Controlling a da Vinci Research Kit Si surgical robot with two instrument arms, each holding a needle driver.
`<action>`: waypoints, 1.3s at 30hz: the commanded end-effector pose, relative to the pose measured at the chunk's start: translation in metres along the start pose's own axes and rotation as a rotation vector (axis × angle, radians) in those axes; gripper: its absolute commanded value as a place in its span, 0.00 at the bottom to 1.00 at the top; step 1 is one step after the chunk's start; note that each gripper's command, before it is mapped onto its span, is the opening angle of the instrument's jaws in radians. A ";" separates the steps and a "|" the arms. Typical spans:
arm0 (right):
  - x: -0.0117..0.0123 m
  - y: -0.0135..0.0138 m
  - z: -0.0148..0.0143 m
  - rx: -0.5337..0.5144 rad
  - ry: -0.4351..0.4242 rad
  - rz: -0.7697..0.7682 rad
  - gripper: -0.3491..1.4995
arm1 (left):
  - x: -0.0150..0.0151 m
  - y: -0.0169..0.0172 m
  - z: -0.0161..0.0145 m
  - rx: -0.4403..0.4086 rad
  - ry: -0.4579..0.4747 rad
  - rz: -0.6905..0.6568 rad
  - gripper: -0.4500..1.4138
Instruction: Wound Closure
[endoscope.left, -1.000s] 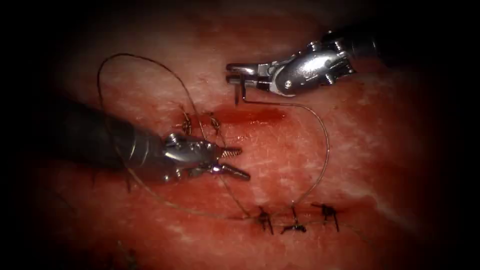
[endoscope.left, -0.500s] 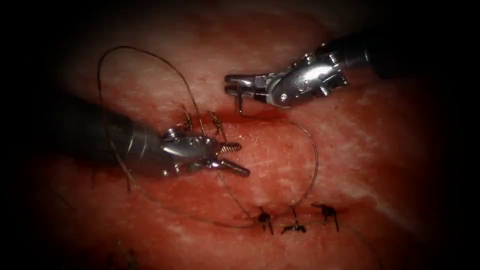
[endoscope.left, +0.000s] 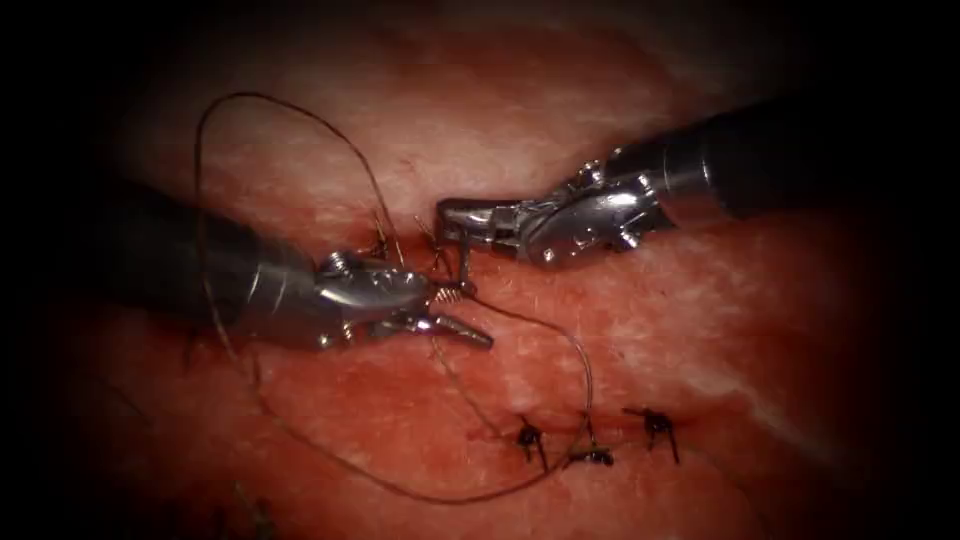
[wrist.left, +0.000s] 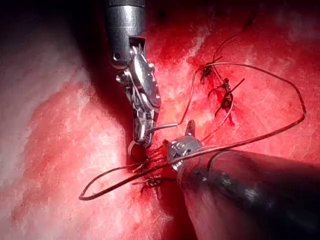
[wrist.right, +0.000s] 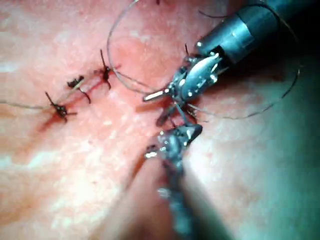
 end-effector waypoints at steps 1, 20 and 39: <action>0.0005 -0.0016 0.0003 0.004 0.004 -0.007 0.00 | -0.0007 0.0002 0.0007 -0.002 -0.001 -0.006 0.49; 0.0004 -0.0061 -0.0020 0.061 -0.008 -0.044 0.00 | -0.0018 -0.0002 -0.0001 -0.007 -0.008 -0.019 0.49; -0.0028 -0.0112 -0.0028 0.192 -0.061 0.204 0.00 | -0.0018 -0.0002 -0.0002 -0.004 -0.019 -0.025 0.49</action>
